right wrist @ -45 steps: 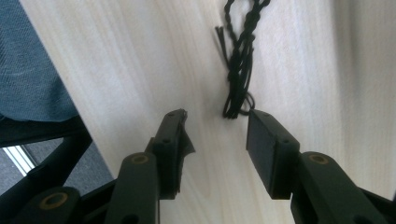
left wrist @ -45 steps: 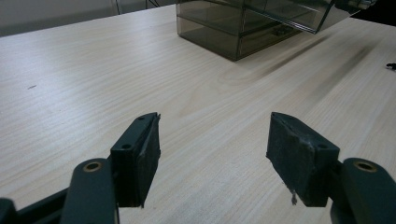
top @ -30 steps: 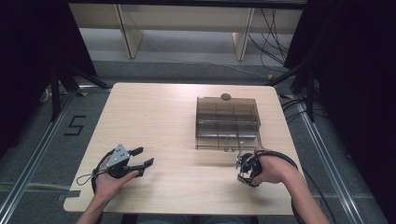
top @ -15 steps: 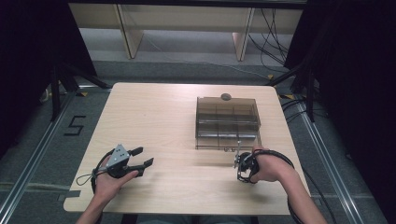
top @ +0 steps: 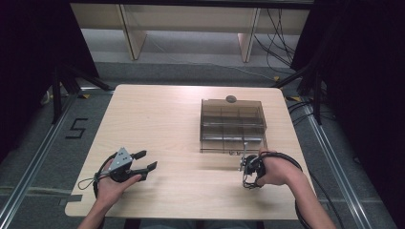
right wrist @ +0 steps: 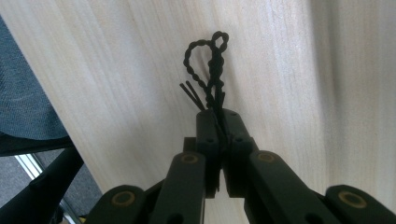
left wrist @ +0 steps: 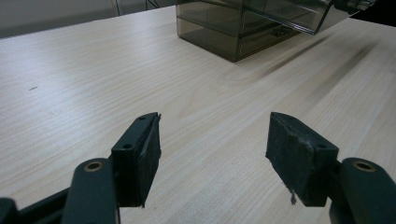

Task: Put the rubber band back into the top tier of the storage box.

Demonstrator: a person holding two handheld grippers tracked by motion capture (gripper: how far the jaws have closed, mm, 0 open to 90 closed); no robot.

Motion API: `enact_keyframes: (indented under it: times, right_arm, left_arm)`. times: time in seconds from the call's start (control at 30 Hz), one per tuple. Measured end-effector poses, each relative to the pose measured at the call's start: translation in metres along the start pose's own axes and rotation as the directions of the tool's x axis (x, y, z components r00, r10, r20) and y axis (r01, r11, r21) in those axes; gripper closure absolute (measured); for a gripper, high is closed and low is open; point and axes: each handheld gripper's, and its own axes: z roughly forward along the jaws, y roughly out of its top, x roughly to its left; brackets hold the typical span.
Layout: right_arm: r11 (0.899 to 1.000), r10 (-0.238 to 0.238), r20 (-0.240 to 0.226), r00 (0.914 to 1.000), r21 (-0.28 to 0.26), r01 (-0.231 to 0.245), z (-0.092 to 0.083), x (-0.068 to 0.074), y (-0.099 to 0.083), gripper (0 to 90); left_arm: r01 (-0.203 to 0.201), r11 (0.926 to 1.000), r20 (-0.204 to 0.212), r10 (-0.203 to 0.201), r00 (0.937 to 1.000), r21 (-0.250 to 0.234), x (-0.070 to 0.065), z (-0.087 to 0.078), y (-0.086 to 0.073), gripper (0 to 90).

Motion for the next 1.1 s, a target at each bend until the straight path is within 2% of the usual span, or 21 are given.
enact_keyframes:
  times: [0.03,0.07,0.1,0.13,0.17,0.23,0.33,0.37,0.4,0.47,0.6,0.63,0.83,0.87,0.97,1.0,1.03,1.1]
  right_arm:
    - [1.000,0.014,0.013,0.9998,0.027,-0.014,-0.003,0.002,0.000,87.7]
    - [1.000,0.013,0.004,0.9999,0.011,-0.013,-0.004,0.002,0.000,87.7]
    - [0.999,0.018,0.019,0.9997,0.027,-0.019,-0.007,0.003,0.000,87.7]
    - [1.000,0.014,0.017,0.9998,0.022,-0.014,-0.008,0.003,0.000,87.7]
    - [1.000,-0.016,0.016,0.9997,0.017,0.016,-0.008,0.002,0.000,87.7]
    - [1.000,-0.001,0.019,0.9998,0.018,0.001,-0.011,0.003,0.000,87.9]
    - [1.000,-0.003,0.017,0.9998,0.006,0.003,-0.013,0.004,0.000,87.9]
    - [1.000,-0.019,0.002,0.9998,-0.012,0.019,-0.012,0.003,0.000,88.0]
    - [1.000,-0.024,0.016,0.9996,-0.001,0.024,-0.015,0.003,0.000,88.1]
    - [1.000,0.004,0.015,0.9999,0.000,-0.004,-0.019,0.005,0.000,88.2]
    - [0.999,-0.029,0.009,0.9995,-0.017,0.030,-0.023,0.005,0.000,88.3]
    - [1.000,-0.007,0.013,0.9999,-0.017,0.007,-0.025,0.006,0.000,88.3]
    - [1.000,-0.013,0.015,0.9998,-0.025,0.014,-0.032,0.006,0.000,88.3]
    - [0.999,-0.028,0.022,0.9994,-0.029,0.029,-0.035,0.006,0.000,88.4]
    - [1.000,-0.010,0.022,0.9997,-0.029,0.011,-0.040,0.007,0.000,88.3]
    - [0.999,-0.018,0.017,0.9997,-0.034,0.018,-0.041,0.006,0.000,88.3]
    - [0.999,-0.030,0.038,0.9988,-0.040,0.031,-0.044,0.005,-0.001,88.3]
    - [0.999,-0.007,0.033,0.9994,-0.031,0.008,-0.048,0.005,-0.002,88.3]
  left_arm:
    - [-0.002,1.0000,-0.002,0.002,1.0000,0.008,0.000,-0.001,0.000,34.6]
    - [-0.001,1.0000,-0.004,0.001,1.0000,0.006,0.000,-0.001,0.000,34.6]
    - [-0.001,1.0000,-0.003,0.001,1.0000,0.005,0.000,0.000,0.000,34.6]
    - [-0.003,1.0000,-0.003,0.003,1.0000,0.006,0.000,-0.001,0.000,34.6]
    - [-0.003,1.0000,-0.003,0.003,1.0000,0.006,0.000,-0.001,0.000,34.6]
    - [-0.002,1.0000,-0.004,0.002,1.0000,0.006,0.000,-0.001,0.000,34.6]
    - [0.000,1.0000,0.000,0.000,1.0000,0.002,0.000,0.000,0.000,34.6]
    - [0.000,1.0000,-0.001,0.000,1.0000,0.001,0.000,0.000,0.000,34.6]
    - [-0.001,1.0000,-0.005,0.001,1.0000,0.009,0.000,-0.001,0.000,34.6]
    - [-0.003,1.0000,-0.002,0.003,1.0000,0.006,0.000,-0.001,0.000,34.6]
    - [-0.002,1.0000,-0.003,0.002,1.0000,0.007,0.000,-0.001,0.000,34.6]
    - [-0.001,1.0000,-0.003,0.001,1.0000,0.007,0.000,-0.001,0.000,34.7]
    - [0.000,1.0000,-0.002,0.000,1.0000,0.005,-0.001,-0.001,0.000,34.7]
    - [-0.001,1.0000,-0.003,0.001,1.0000,0.006,0.000,-0.001,0.000,34.8]
    - [-0.002,1.0000,-0.004,0.002,1.0000,0.008,0.000,-0.001,0.000,34.8]
    - [0.000,1.0000,-0.003,0.000,1.0000,0.006,0.000,-0.001,0.000,34.8]
    - [-0.001,1.0000,0.001,0.001,1.0000,0.004,0.000,0.000,0.000,34.7]
    - [0.001,1.0000,0.004,-0.001,1.0000,0.000,0.000,0.000,0.000,34.8]
